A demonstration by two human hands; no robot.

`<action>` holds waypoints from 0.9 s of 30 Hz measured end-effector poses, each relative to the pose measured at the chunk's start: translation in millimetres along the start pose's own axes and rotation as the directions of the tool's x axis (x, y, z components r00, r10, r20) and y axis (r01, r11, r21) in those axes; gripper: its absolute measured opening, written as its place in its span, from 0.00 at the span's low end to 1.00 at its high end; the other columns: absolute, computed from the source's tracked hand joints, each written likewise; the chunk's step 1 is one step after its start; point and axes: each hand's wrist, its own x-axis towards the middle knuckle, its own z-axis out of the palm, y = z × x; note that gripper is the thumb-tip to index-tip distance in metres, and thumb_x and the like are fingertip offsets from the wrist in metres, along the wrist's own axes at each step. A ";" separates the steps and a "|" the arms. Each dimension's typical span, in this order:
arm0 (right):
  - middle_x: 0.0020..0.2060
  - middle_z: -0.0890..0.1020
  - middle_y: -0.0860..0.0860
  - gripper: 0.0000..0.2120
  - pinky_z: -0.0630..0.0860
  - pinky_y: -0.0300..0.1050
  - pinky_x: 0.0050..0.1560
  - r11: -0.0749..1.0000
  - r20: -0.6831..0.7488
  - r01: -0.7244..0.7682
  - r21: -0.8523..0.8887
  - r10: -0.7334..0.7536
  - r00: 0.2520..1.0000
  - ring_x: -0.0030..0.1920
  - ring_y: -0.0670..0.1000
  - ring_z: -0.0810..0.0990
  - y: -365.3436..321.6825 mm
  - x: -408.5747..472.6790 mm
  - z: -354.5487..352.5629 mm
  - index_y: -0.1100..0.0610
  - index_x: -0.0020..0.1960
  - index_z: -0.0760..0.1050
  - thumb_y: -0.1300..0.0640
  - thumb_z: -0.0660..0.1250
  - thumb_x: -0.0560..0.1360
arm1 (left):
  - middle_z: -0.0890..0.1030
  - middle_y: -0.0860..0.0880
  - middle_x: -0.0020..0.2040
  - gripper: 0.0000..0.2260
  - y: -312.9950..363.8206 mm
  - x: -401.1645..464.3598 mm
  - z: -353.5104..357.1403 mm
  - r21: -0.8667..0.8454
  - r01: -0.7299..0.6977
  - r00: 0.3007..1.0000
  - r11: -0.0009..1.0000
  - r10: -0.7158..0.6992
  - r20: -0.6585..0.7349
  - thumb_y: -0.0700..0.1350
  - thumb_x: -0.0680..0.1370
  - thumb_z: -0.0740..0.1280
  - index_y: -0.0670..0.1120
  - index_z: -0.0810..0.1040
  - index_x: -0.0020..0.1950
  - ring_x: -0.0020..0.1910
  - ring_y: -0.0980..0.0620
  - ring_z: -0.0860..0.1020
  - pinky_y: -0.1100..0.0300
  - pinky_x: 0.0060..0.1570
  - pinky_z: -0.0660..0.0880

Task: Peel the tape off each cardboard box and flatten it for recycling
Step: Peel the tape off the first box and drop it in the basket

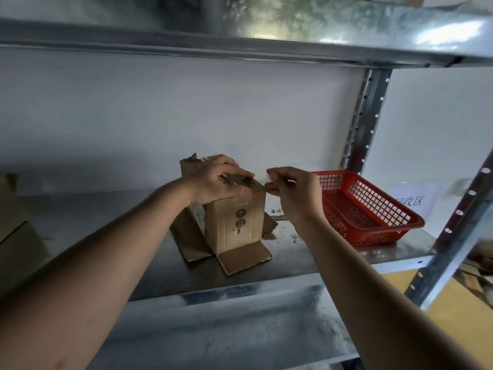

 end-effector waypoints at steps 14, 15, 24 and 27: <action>0.40 0.84 0.35 0.10 0.65 0.20 0.38 0.894 -0.041 0.093 -0.439 -0.123 0.992 0.40 0.31 0.81 -4.5 18.3 -110.9 0.47 0.52 0.86 0.58 0.79 0.74 | 0.71 0.59 0.66 0.19 71.3 38.2 55.5 0.104 -0.047 0.997 0.993 0.040 0.061 0.61 0.76 0.73 0.63 0.80 0.67 0.66 0.60 0.69 0.63 0.64 0.66; 0.42 0.85 0.37 0.10 0.67 0.23 0.41 0.889 -0.038 0.081 -0.451 -0.110 0.993 0.42 0.34 0.82 -2.7 22.2 -119.7 0.47 0.52 0.86 0.58 0.78 0.74 | 0.71 0.58 0.66 0.18 77.5 40.5 60.0 0.111 -0.047 0.997 0.993 0.040 0.062 0.61 0.77 0.73 0.63 0.79 0.66 0.66 0.60 0.69 0.66 0.61 0.65; 0.55 0.86 0.52 0.09 0.72 0.36 0.36 0.756 0.086 0.053 -0.653 0.004 0.996 0.44 0.48 0.80 30.9 45.1 -172.2 0.53 0.56 0.86 0.59 0.77 0.76 | 0.70 0.61 0.67 0.26 103.8 45.1 82.2 0.095 0.054 0.998 0.994 -0.057 0.036 0.69 0.71 0.72 0.64 0.79 0.68 0.70 0.58 0.68 0.55 0.70 0.66; 0.52 0.85 0.49 0.10 0.67 0.34 0.33 0.744 0.133 0.060 -0.665 0.040 0.990 0.39 0.43 0.76 39.1 43.3 -177.4 0.51 0.52 0.87 0.57 0.81 0.72 | 0.70 0.62 0.67 0.26 108.4 42.7 85.9 0.097 0.079 0.996 0.992 -0.081 0.021 0.70 0.70 0.71 0.66 0.79 0.67 0.70 0.58 0.68 0.53 0.71 0.66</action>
